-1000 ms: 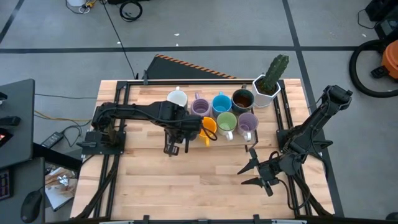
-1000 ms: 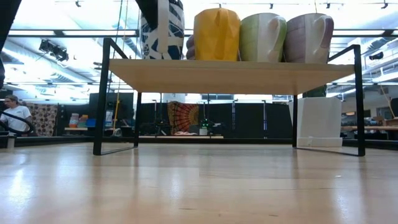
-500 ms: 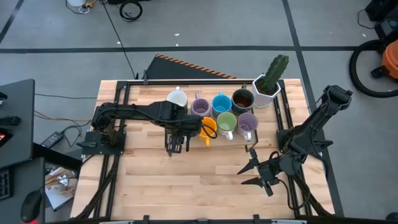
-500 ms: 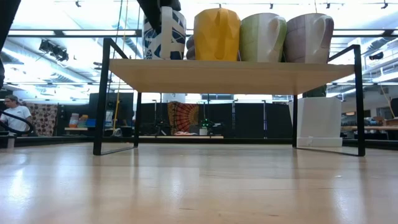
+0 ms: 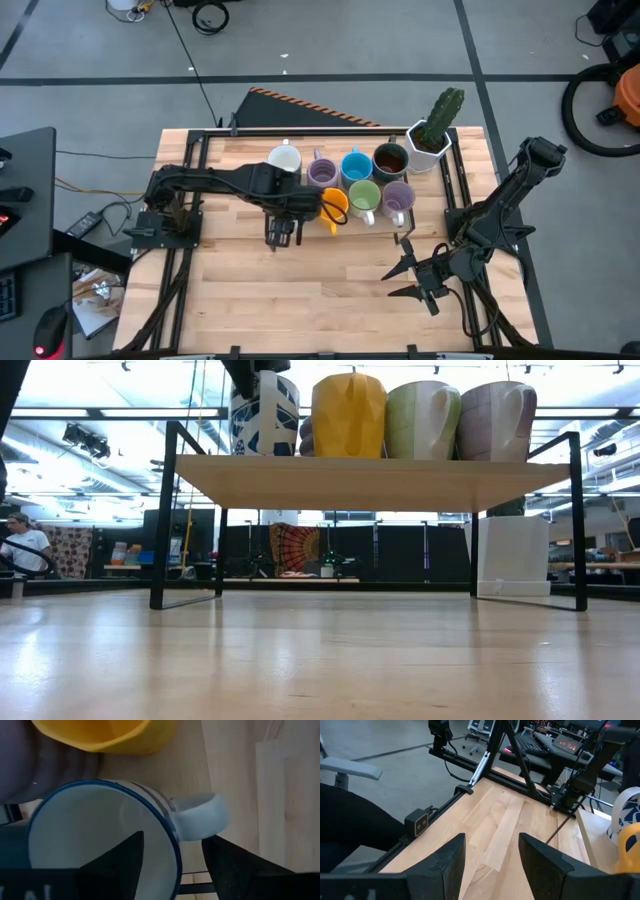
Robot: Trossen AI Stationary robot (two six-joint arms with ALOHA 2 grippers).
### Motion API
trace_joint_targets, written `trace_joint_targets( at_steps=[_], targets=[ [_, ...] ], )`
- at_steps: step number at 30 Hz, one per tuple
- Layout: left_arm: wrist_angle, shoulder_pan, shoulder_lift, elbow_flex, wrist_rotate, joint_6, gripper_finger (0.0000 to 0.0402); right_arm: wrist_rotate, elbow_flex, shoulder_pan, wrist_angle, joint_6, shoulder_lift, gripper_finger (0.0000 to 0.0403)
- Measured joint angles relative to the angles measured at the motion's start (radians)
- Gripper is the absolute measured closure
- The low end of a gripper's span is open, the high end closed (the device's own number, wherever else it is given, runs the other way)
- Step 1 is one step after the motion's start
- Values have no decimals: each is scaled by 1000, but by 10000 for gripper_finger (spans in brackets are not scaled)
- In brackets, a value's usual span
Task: Place coffee mugs
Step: Return to Home Position
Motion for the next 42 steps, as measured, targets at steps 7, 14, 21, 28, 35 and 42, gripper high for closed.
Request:
trace_joint_targets(
  at_steps=[7, 14, 21, 28, 35, 42],
  targets=[
    [31, -21, -45, 0, -6, -13, 193, 1, 0, 0, -1, 0, 0, 213],
    [44, -45, -108, 0, -65, -44, 193, 14, 0, -2, -1, 0, 0, 213],
    [64, -68, -187, 0, -153, -118, 194, 54, 0, -2, -2, 3, 0, 213],
    [122, -135, -233, 0, -221, -149, 222, 125, 0, 27, 8, 7, -1, 213],
    [322, -215, -365, -250, -257, -163, 260, 203, 0, 96, 15, 4, -46, 213],
    [772, -267, -707, -782, -291, -205, 282, 203, 0, 126, -35, -19, -181, 213]
  ],
)
